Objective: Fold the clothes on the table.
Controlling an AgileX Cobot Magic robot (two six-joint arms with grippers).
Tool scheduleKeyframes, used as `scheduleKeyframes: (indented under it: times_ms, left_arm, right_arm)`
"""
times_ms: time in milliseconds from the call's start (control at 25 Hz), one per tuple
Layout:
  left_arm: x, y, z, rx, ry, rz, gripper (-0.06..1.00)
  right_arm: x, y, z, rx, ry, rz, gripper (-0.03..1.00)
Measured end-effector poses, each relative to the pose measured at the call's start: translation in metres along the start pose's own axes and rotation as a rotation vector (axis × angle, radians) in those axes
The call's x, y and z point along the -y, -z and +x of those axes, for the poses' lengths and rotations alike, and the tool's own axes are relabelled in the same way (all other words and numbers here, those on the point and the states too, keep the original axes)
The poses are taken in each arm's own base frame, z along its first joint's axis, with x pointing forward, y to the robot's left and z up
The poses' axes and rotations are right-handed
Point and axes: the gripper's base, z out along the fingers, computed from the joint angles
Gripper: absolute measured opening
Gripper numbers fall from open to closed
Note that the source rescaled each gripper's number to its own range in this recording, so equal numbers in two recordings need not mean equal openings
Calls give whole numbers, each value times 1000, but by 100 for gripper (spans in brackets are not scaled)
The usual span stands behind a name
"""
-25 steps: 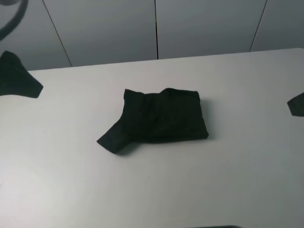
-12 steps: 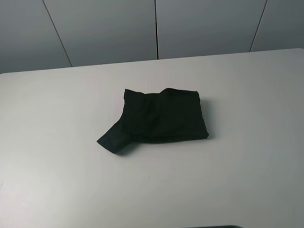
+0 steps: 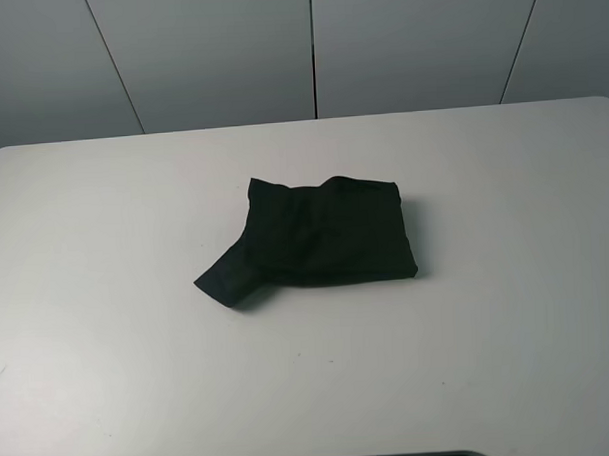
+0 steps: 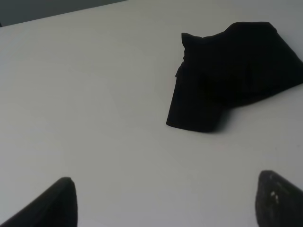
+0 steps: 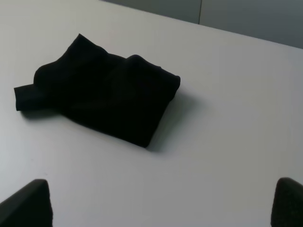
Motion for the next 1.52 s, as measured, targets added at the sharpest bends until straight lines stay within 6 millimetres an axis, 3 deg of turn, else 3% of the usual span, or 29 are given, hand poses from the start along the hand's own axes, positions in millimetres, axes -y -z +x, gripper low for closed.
scheduleKeyframes:
  times_ms: [600,1160,1520]
  left_arm:
    - [0,-3,2,12,-11,-11,98]
    - [3,-4,2,43,168,-416,98]
    - [3,-4,2,44,181,-444,98]
  right_arm:
    - [0,-3,1,16,13,3,100]
    - [-2,-6,-1,25,-202,300,100]
    - [-2,-6,-1,25,-203,302,100]
